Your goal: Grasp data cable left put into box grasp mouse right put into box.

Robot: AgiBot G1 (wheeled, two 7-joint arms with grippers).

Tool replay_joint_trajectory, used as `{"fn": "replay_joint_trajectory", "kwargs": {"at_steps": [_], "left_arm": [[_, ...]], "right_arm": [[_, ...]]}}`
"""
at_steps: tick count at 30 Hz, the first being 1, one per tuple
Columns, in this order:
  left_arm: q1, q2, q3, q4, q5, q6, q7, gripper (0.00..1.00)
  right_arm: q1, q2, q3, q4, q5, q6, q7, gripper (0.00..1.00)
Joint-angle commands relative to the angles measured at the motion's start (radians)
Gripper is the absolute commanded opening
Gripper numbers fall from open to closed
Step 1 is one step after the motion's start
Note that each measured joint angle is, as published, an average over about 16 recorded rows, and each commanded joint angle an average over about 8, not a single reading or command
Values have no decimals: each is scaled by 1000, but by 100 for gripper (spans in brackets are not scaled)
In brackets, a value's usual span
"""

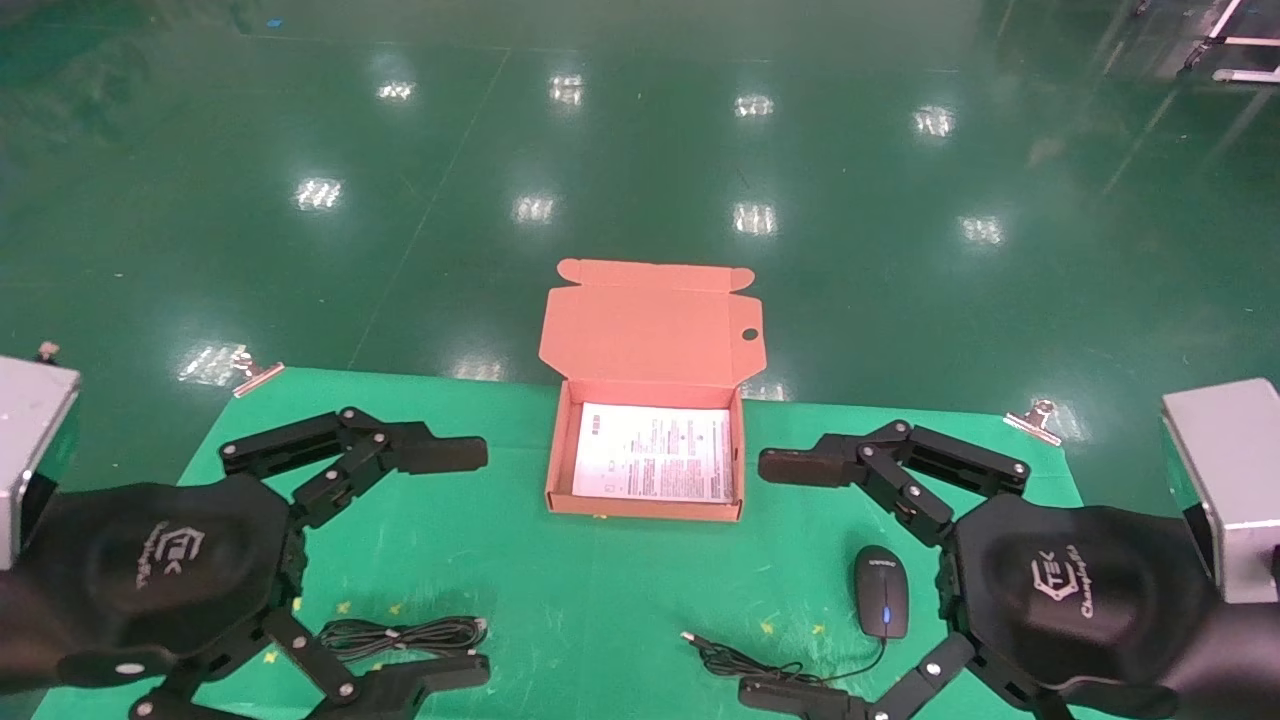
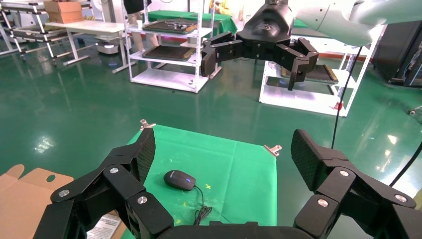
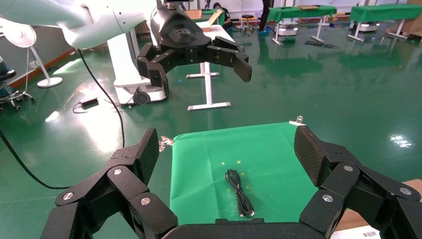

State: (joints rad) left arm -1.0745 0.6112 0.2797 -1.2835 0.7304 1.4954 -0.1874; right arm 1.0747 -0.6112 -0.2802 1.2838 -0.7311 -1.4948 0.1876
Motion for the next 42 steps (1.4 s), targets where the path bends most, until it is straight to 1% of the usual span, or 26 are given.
{"fn": "replay_joint_trajectory", "kwargs": {"at_steps": [1, 19, 24, 29, 35, 42], "left_arm": [[0, 0, 0, 0, 0, 0, 0, 100], [1, -1, -1, -1, -1, 2, 0, 100], [-8, 0, 10, -7, 18, 6, -4, 100], [-42, 9, 45, -18, 75, 18, -26, 100], [-113, 25, 104, -19, 176, 39, -71, 100], [-185, 39, 170, 5, 285, 60, -113, 100]], "right_arm": [[0, 0, 0, 0, 0, 0, 0, 100], [0, 0, 0, 0, 0, 0, 0, 100], [-1, 3, -2, -3, -12, 5, -3, 100], [16, 14, -14, 11, -76, 15, -26, 100], [62, 17, -37, 37, -181, 23, -65, 100], [126, 4, -76, 56, -312, 7, -136, 100]]}}
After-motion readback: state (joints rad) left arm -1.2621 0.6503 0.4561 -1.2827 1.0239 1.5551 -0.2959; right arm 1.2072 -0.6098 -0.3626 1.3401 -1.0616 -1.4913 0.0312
